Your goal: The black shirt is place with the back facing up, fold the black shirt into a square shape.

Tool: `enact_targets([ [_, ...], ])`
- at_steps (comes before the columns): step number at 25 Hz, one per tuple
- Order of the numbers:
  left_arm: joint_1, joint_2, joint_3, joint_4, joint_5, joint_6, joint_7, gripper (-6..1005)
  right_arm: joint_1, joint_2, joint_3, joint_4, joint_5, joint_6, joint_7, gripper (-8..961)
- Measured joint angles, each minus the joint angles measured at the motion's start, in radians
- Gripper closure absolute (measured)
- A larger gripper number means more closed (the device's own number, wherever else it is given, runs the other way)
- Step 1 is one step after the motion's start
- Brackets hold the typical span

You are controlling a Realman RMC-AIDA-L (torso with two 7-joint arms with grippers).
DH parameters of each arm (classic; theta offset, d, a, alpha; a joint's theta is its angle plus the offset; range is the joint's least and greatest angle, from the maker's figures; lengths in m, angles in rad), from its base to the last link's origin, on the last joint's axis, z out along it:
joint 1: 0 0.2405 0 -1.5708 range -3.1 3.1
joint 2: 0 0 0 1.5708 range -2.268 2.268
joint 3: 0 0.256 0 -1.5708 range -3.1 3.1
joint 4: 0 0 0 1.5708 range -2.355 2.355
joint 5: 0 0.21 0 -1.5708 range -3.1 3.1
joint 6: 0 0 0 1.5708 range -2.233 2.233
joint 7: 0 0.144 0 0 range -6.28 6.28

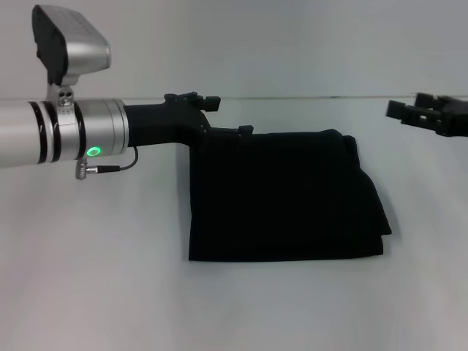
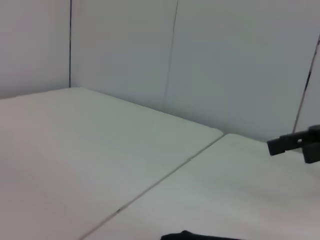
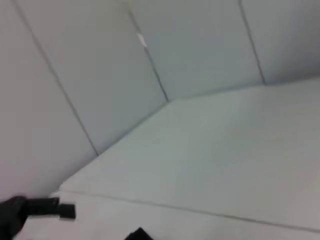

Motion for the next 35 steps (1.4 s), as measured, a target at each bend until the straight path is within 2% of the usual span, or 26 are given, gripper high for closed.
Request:
enact_targets([
  [5, -0.005, 0.018, 0.054, 0.009, 0.023, -0.001, 0.02, 65, 0.042, -0.012, -0.075, -0.006, -0.078, -0.002, -0.087, 34],
  [12, -0.003, 0.023, 0.062, 0.07, 0.132, 0.094, -0.017, 65, 0.076, -0.015, -0.166, -0.036, -0.135, -0.044, -0.079, 26],
  [20, 0.009, 0.022, 0.058, 0.072, 0.158, 0.081, -0.035, 65, 0.08, -0.014, -0.182, -0.035, -0.146, -0.048, -0.056, 26],
  [26, 0.023, 0.016, 0.061, 0.071, 0.171, 0.075, -0.035, 65, 0.085, -0.002, -0.185, -0.034, -0.2, -0.041, -0.035, 26],
  [35, 0.026, 0.011, 0.063, 0.069, 0.184, 0.084, -0.043, 65, 0.089, 0.003, -0.187, -0.031, -0.22, -0.025, -0.025, 26],
])
